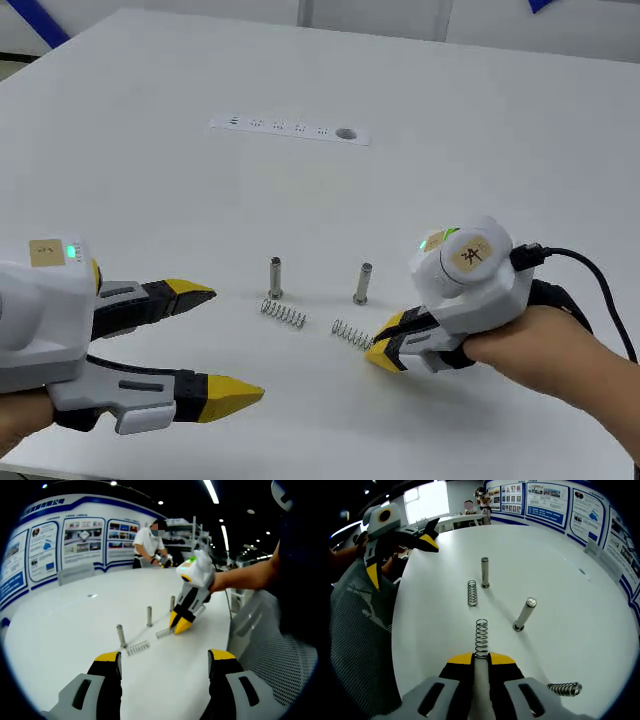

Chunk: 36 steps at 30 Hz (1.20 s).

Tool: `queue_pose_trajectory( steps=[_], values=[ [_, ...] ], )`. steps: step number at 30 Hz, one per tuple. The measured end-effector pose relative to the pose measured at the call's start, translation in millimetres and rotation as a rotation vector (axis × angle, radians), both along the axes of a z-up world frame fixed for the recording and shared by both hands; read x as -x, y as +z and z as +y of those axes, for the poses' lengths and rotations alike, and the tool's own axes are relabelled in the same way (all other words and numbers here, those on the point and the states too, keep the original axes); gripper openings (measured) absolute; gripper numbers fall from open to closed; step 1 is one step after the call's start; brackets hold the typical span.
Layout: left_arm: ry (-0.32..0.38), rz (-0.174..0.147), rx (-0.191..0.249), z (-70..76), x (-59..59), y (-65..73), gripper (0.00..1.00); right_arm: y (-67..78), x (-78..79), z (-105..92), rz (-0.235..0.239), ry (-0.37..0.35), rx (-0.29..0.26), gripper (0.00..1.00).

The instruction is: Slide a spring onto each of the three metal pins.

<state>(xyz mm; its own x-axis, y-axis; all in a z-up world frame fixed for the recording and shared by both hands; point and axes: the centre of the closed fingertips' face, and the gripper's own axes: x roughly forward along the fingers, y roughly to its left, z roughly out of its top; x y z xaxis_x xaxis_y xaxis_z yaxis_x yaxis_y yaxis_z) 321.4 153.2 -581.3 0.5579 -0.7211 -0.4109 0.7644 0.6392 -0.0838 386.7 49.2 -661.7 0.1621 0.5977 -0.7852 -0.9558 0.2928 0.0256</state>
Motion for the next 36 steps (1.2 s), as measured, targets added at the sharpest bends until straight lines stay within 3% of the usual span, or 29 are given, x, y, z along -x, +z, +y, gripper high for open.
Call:
queue_pose_trajectory(
  steps=[13,36],
  values=[
    [-0.010,0.006,-0.002,-1.7,1.7,-0.7,0.71,24.4,-6.2,-3.6,-0.062,-0.002,0.005,0.12],
    [-0.015,0.002,0.001,-3.0,2.0,0.6,0.70,47.5,-7.9,-4.4,-0.066,0.007,0.020,0.12]
  ],
)
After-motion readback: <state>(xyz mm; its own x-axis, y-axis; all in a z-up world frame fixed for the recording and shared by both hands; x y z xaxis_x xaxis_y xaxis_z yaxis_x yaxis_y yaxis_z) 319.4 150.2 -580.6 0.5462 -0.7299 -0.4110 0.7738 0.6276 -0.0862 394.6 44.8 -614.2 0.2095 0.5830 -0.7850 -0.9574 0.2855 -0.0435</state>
